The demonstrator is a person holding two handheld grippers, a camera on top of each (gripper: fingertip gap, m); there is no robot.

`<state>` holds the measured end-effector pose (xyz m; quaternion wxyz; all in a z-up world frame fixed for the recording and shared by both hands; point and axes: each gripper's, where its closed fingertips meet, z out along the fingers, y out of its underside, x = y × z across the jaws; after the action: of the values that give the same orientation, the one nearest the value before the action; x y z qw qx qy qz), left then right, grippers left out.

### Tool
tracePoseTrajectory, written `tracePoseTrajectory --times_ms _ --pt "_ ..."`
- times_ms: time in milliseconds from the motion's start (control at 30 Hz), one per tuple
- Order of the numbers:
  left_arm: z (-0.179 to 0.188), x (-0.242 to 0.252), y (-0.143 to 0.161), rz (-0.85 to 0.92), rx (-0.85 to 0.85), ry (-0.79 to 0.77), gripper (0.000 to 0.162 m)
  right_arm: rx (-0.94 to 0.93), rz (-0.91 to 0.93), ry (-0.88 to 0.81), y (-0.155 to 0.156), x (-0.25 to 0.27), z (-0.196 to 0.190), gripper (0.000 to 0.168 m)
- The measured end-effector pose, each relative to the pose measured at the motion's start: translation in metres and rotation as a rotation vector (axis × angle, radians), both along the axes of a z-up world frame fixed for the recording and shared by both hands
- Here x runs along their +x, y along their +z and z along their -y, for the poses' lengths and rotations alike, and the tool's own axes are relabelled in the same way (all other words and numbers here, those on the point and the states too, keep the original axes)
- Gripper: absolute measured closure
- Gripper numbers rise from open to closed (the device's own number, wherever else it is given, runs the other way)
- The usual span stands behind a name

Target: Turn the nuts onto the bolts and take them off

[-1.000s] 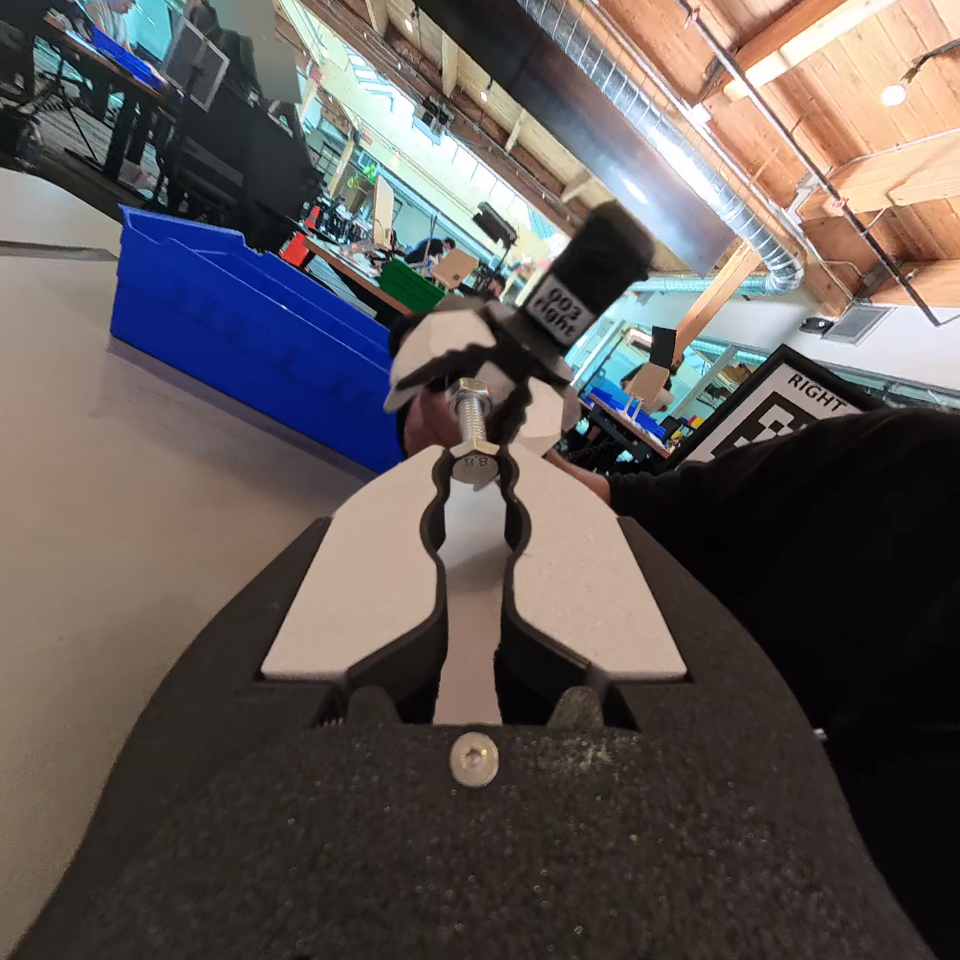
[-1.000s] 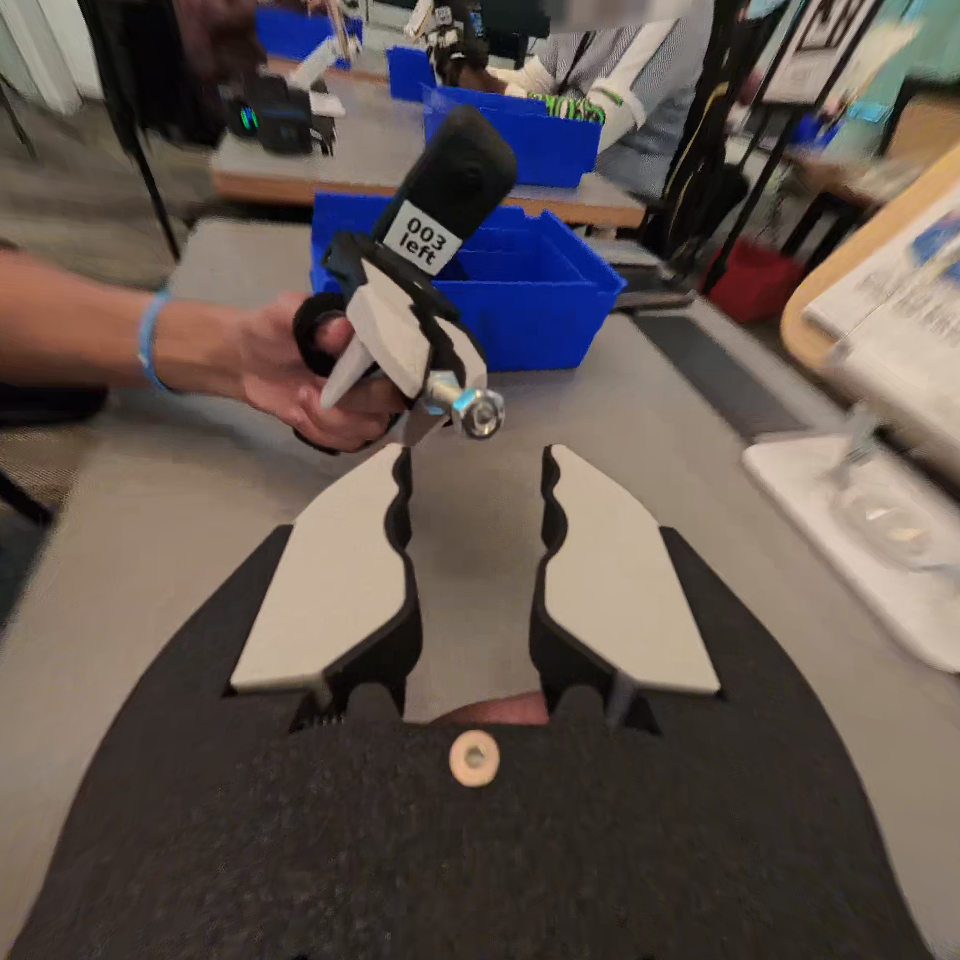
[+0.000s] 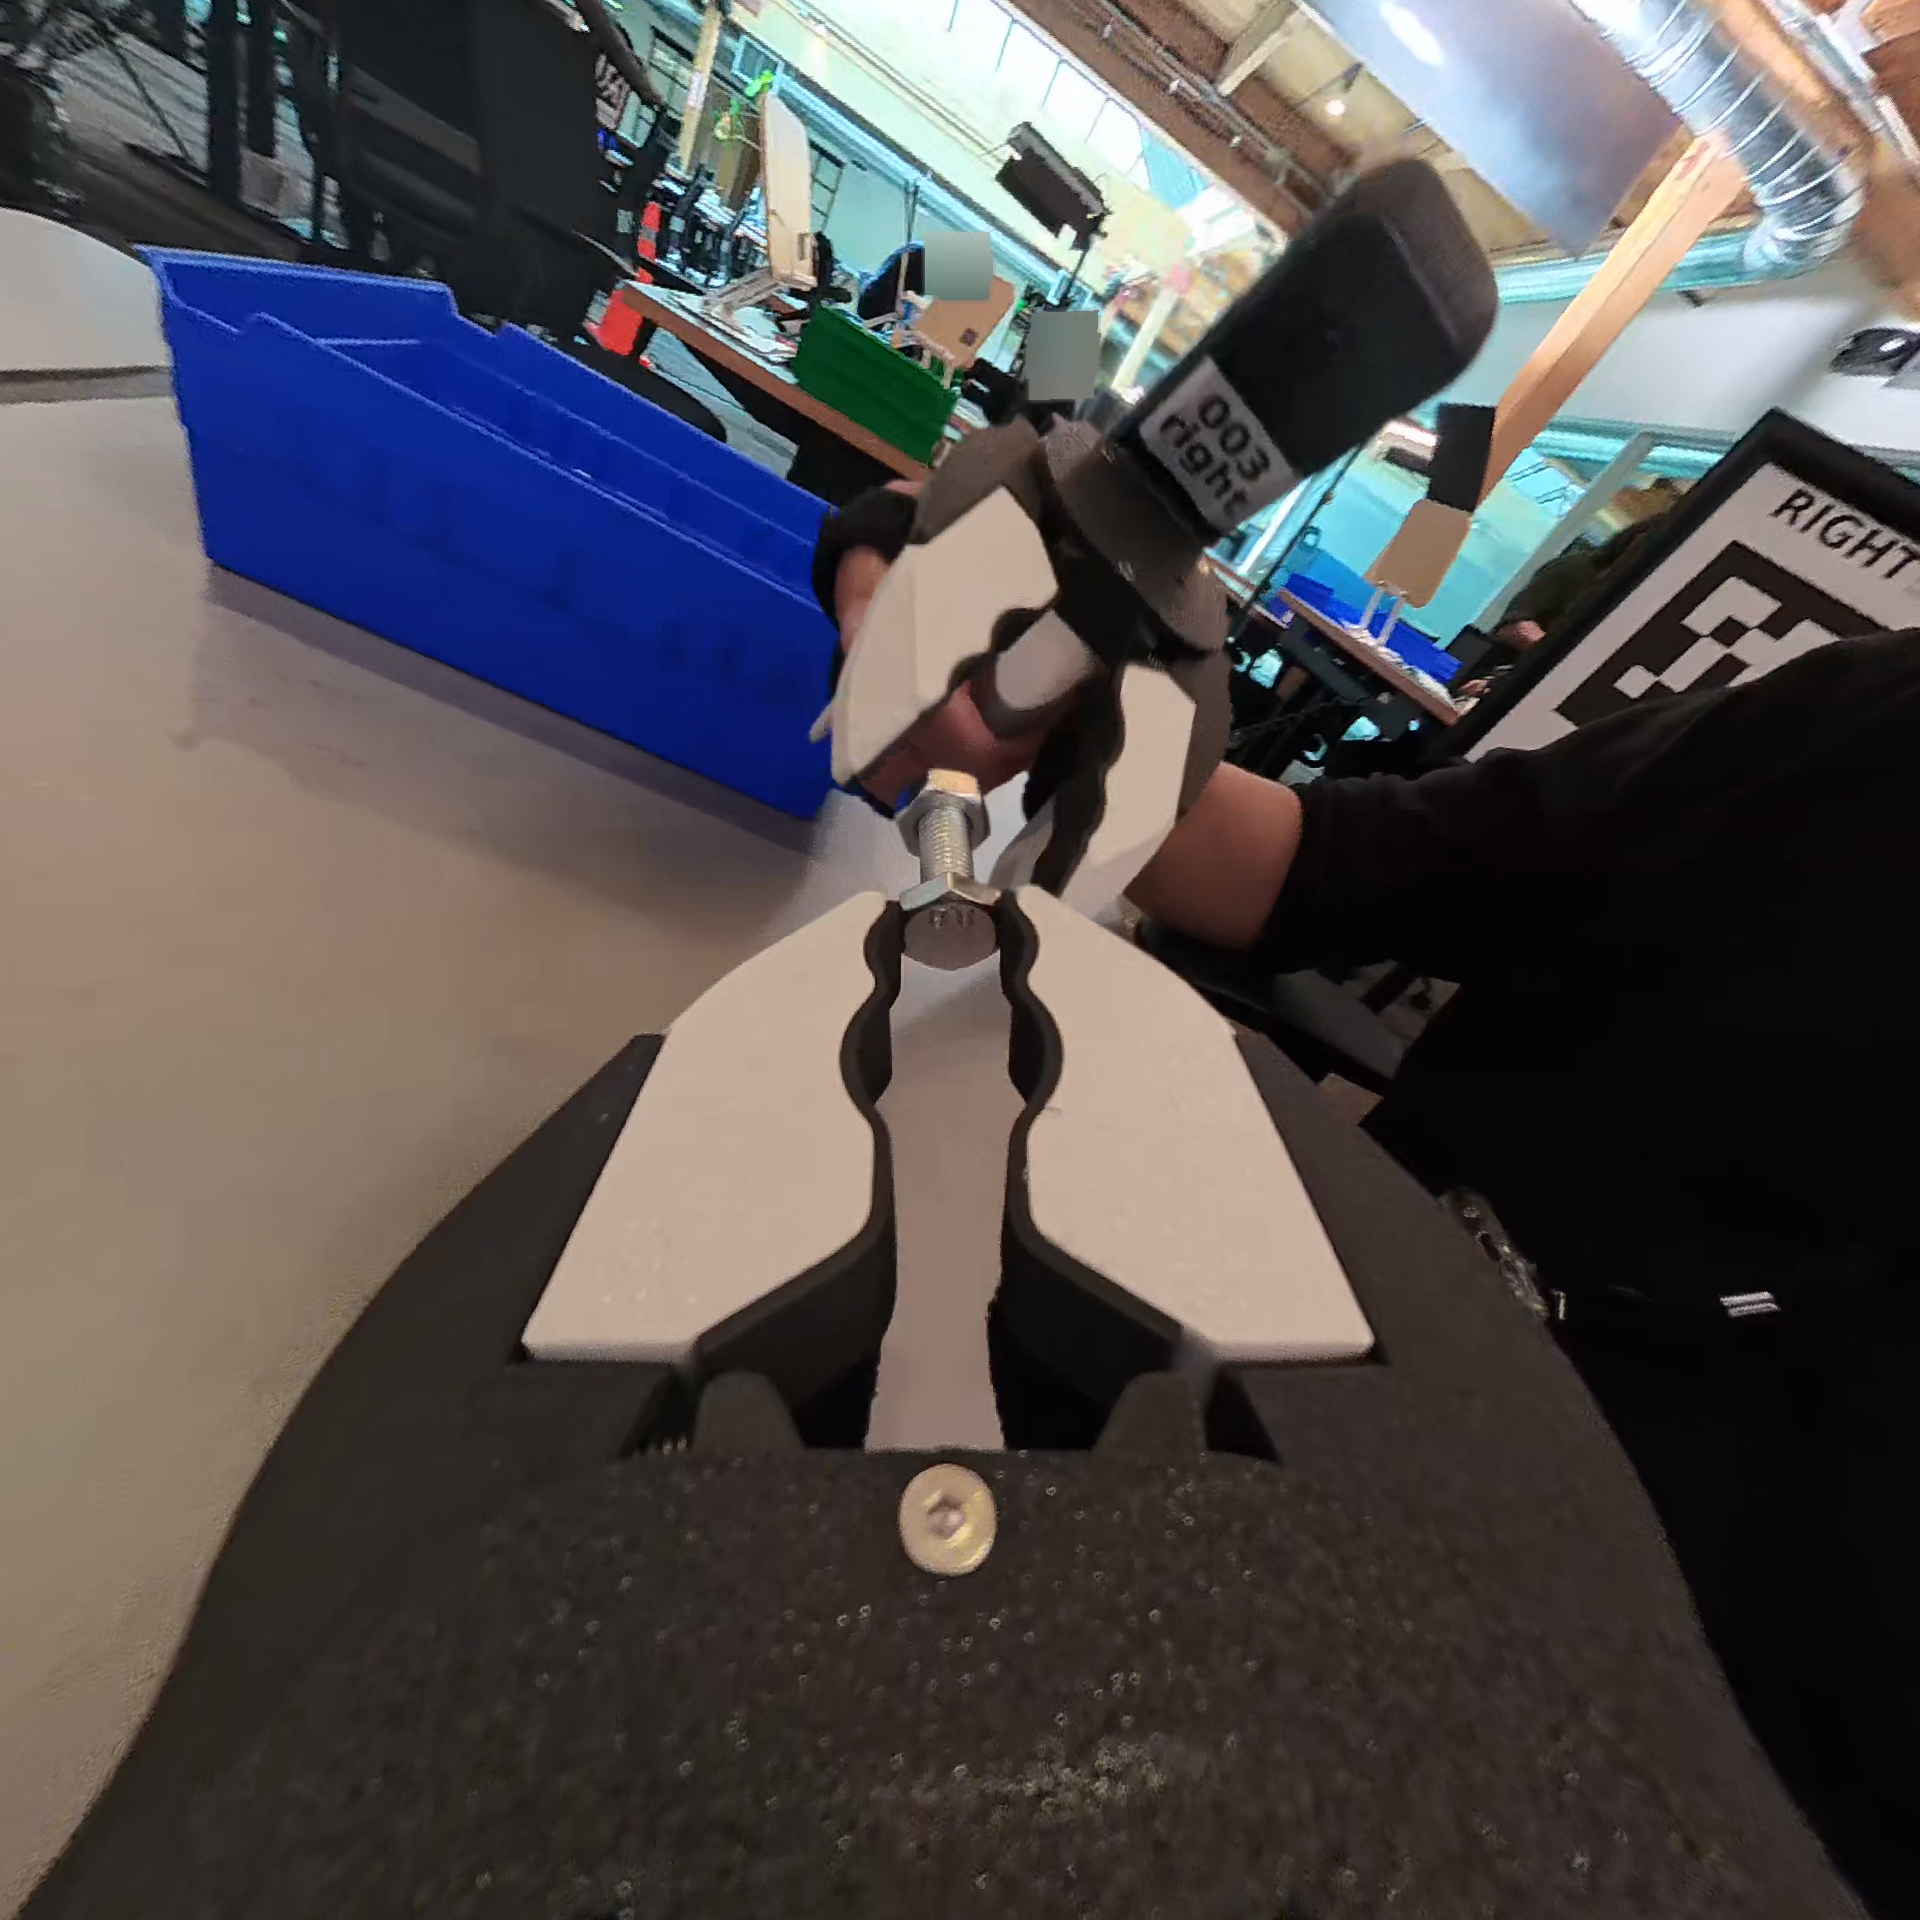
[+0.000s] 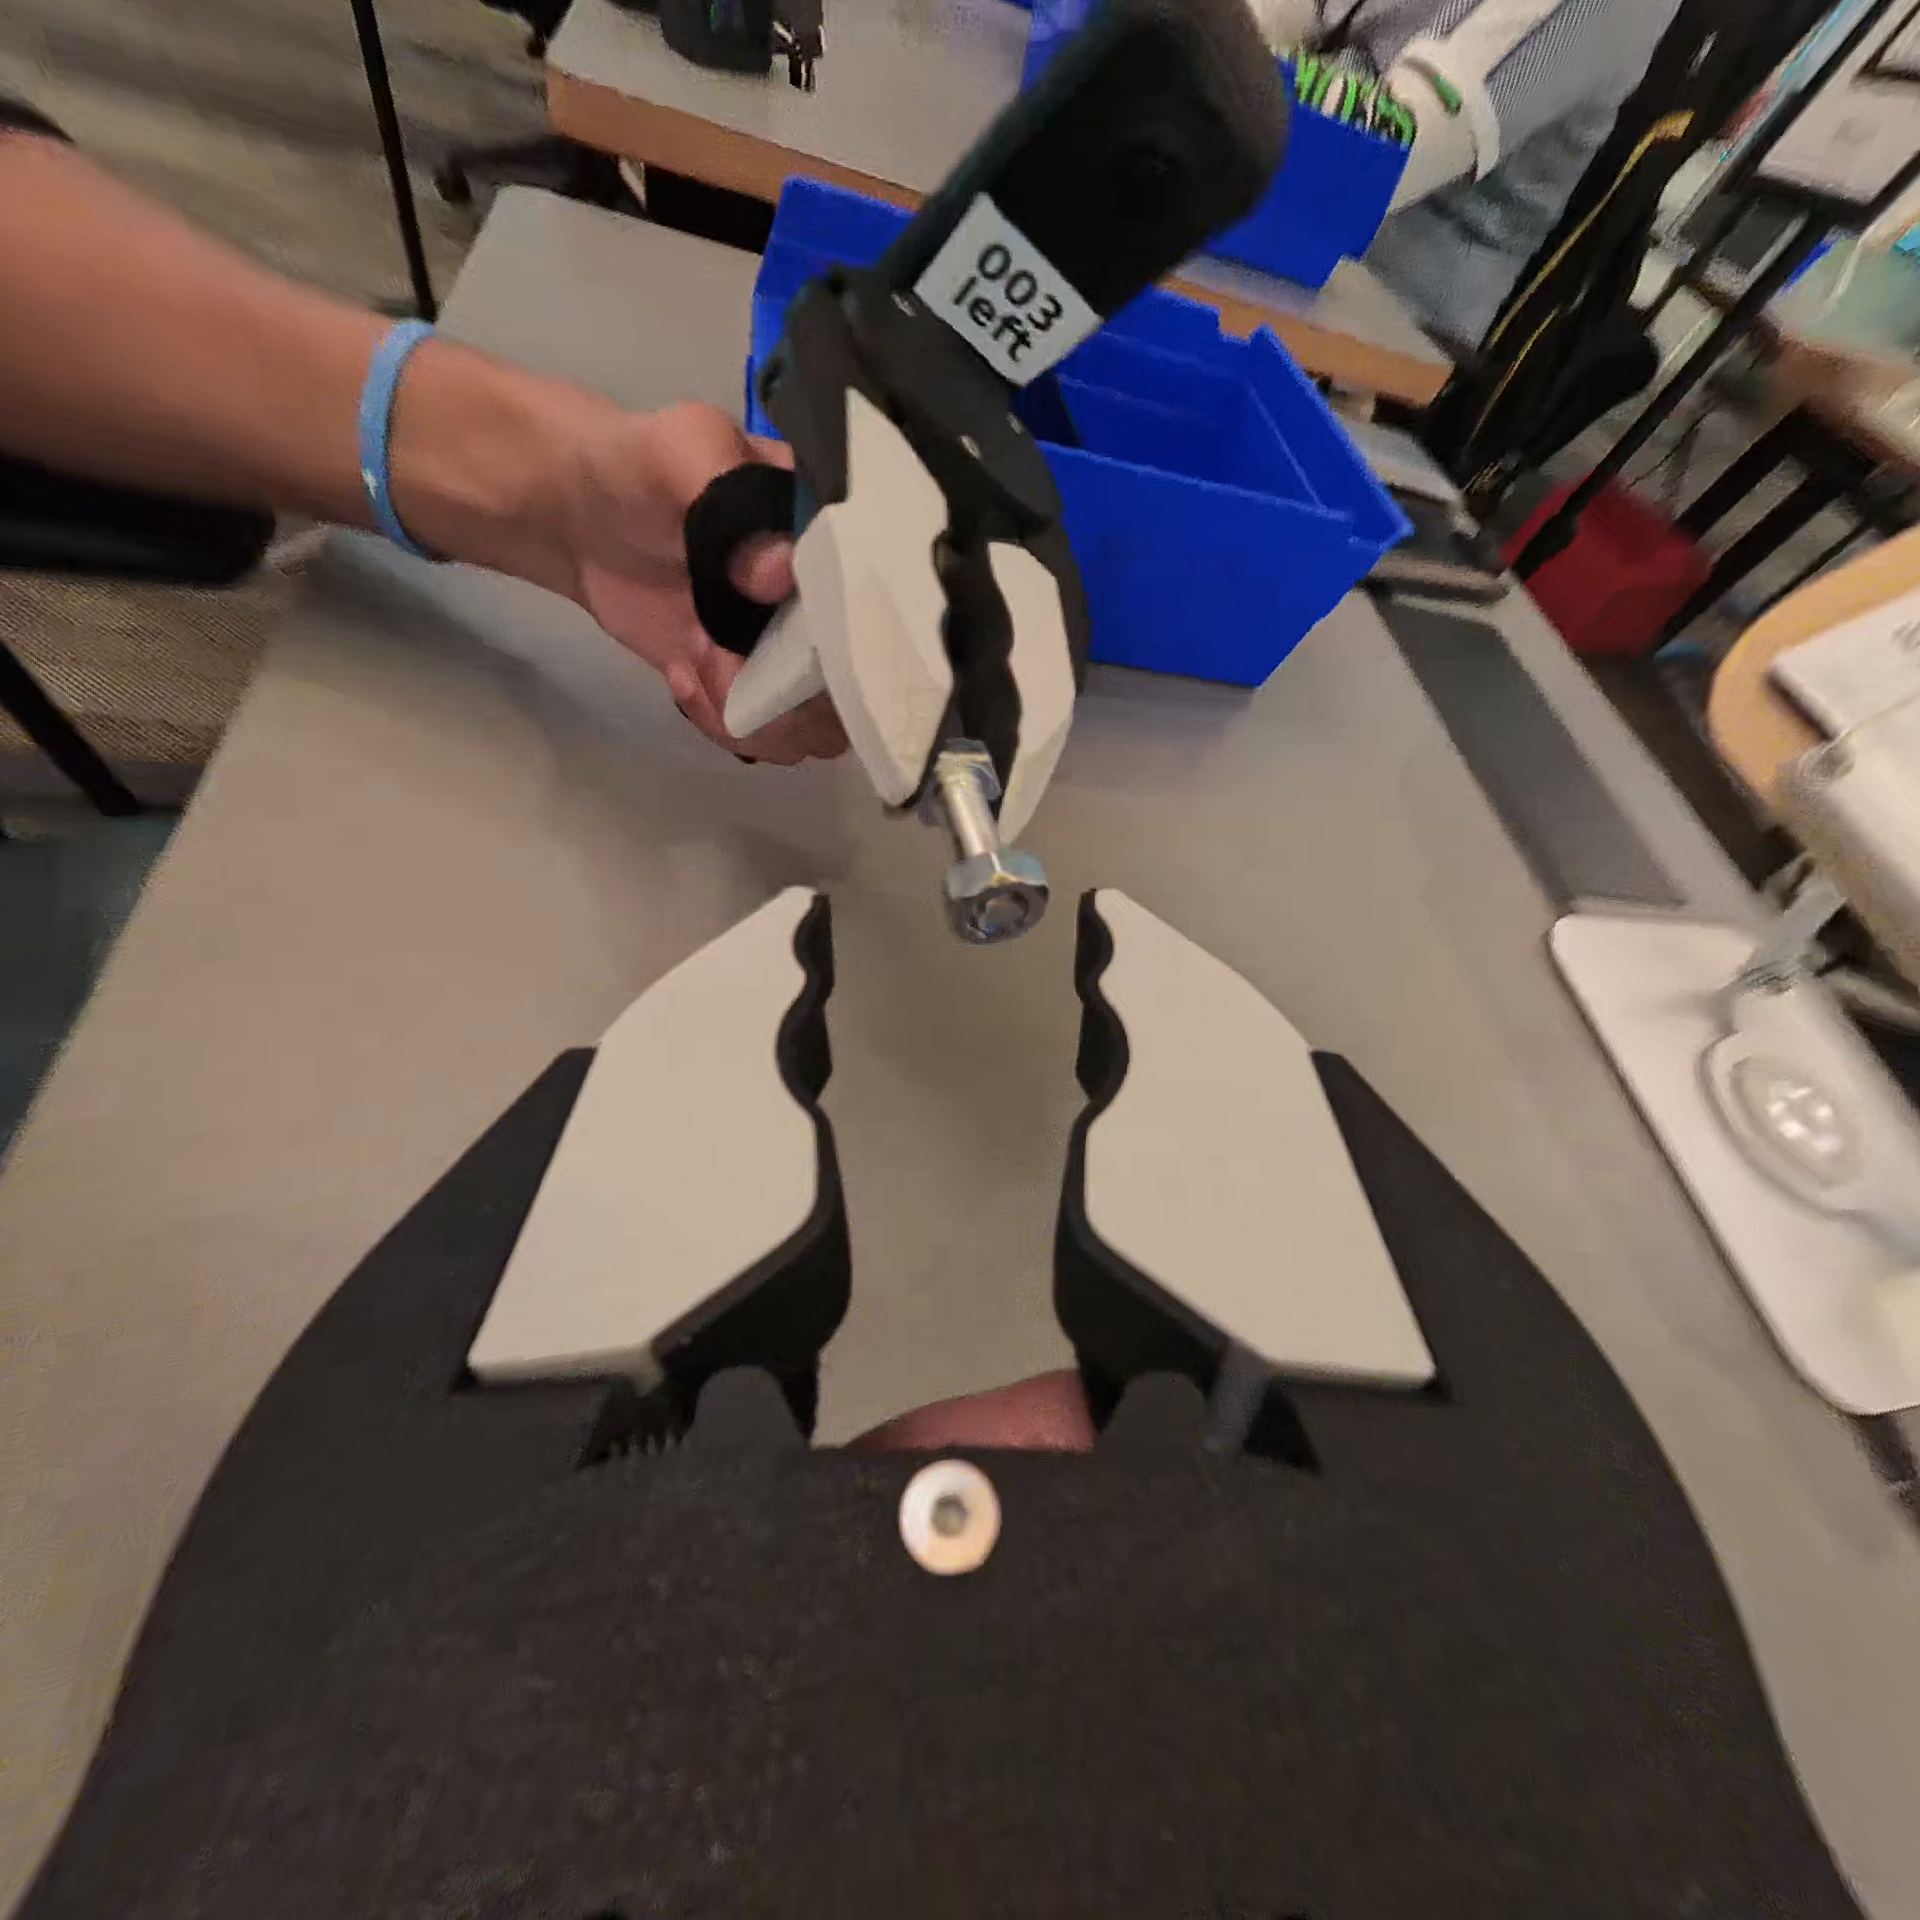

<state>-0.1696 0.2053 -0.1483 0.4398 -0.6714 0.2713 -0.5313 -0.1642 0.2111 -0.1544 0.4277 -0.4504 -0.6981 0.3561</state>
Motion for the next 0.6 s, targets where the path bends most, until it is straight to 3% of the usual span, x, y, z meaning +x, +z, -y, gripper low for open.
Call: tracePoseTrajectory --times_ms 100,200,267,400,433,500,600 --pt "0.003 0.005 -0.003 -0.003 -0.006 -0.032 0.145 0.125 -0.024 -0.015 -0.001 -0.002 -0.003 0.15" --pt "0.001 0.005 -0.004 -0.012 0.005 -0.014 0.145 -0.029 0.023 -0.002 -0.002 -0.001 -0.004 0.15" --pt "-0.003 0.002 -0.003 -0.042 0.047 0.037 0.145 -0.317 0.078 -0.021 -0.003 -0.004 -0.004 0.15" --pt "-0.008 -0.009 0.005 -0.074 0.107 0.115 0.145 -1.34 0.198 -0.022 0.007 -0.015 -0.002 0.15" --pt "-0.009 -0.011 0.007 -0.069 0.106 0.121 0.145 -1.421 0.184 0.0 0.008 -0.016 -0.002 0.15" --pt "-0.01 -0.013 0.003 -0.079 0.083 0.114 0.145 -1.335 0.158 -0.008 0.002 -0.018 -0.002 0.149" --pt "-0.01 -0.015 0.005 -0.013 0.052 0.098 0.145 -1.038 0.065 0.028 0.011 -0.019 0.002 0.122"
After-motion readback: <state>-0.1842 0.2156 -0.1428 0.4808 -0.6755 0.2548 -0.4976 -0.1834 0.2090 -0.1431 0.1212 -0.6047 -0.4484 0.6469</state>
